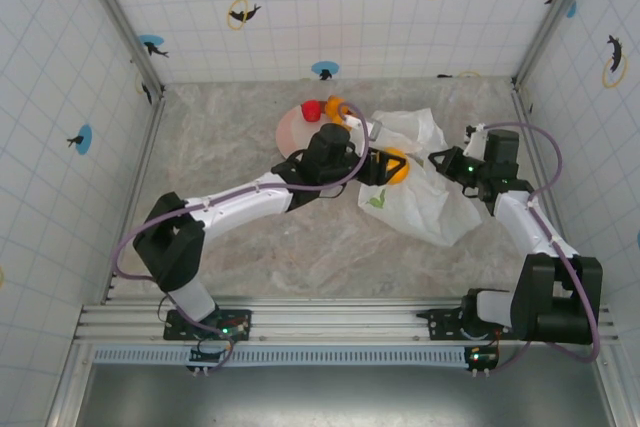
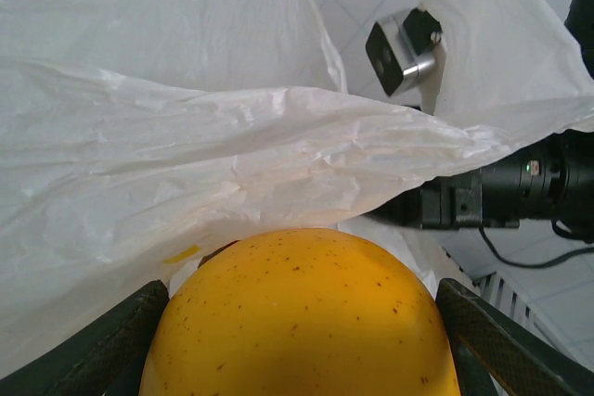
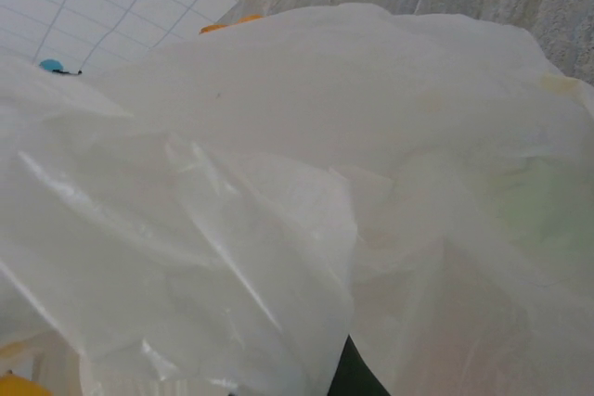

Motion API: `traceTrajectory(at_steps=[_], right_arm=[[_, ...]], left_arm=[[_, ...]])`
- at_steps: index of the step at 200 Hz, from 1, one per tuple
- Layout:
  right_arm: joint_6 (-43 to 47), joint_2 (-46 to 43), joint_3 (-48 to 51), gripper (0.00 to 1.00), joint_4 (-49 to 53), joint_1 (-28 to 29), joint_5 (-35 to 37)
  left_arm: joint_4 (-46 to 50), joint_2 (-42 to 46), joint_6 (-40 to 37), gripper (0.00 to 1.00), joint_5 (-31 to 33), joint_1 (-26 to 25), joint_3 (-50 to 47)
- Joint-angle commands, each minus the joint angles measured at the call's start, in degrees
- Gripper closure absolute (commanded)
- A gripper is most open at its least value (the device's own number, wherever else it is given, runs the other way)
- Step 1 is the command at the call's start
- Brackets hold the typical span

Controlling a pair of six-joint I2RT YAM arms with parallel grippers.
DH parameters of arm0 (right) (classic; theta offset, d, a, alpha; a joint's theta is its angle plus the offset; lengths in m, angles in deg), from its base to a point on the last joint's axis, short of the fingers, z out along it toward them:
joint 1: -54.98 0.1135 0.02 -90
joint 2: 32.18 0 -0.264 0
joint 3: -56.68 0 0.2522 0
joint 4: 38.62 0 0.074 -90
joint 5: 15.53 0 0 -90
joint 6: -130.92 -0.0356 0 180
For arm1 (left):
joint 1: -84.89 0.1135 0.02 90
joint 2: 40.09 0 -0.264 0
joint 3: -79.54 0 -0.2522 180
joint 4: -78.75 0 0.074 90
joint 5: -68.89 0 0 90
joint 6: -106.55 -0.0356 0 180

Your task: Place the fruits into the plastic bag

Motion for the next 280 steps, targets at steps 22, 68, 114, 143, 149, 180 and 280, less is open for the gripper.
traceTrajectory(at_steps=[22,68,114,143,149,180,280], right_arm=[[0.98,-0.99,1.50,0.99,-0.53,0.56,-1.22],[-0.29,-0.99,2.68,0.99,-2.29,1.46,-1.72],[-1.07,-1.56,2.38,0.99,-3.27,2.93,-3.40],[-1.12,-2.39,1.60,0.99,-2.68,2.77,-3.78],[-1.12,-2.57,1.46,0.99,-2.65,2.67,-3.84],[-2.10,-2.82,0.83,0.99,-3.48,2.49,-4.62],[-11.18,-2.21,3.71,0.99,-14.28,2.61,-6.29]], left_arm=[[-7.28,-2.24,3.30,0.39,-2.42,0.62,1.97],[-7.90,-3.81,2.86,0.37,-0.48,0.64,2.36],[-3.35,-10.47,-0.22,0.37,5.22,0.66,8.47],[-1.88,-12.41,-1.78,0.38,8.92,0.62,7.83],[-1.68,-12.66,-2.18,0.37,9.59,0.62,7.37],[0.79,-15.05,-3.29,0.37,11.25,0.64,6.85],[-1.75,-20.07,-1.76,0.33,3.87,0.44,3.81]])
